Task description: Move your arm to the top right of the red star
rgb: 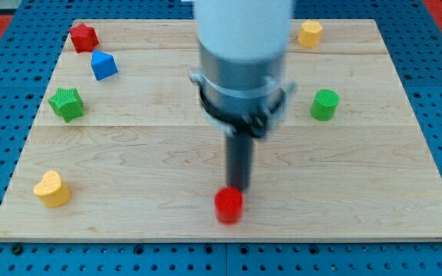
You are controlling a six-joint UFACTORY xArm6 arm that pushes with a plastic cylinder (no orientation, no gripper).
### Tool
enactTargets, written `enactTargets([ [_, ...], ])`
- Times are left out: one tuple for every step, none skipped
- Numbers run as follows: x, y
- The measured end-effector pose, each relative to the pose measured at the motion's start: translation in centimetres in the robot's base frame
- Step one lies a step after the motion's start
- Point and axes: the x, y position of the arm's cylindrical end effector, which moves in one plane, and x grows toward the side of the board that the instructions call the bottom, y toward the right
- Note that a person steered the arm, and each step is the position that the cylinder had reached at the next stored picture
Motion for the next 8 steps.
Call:
enactTargets([
  [-3.7, -0.8],
  [-10.5, 1.0],
  [-16.0, -0.9],
  [-21.4, -9.4],
  [-29.7, -12.6],
  [-34.6, -20.6],
  [-38.1, -23.8],
  [-36.9, -29.6],
])
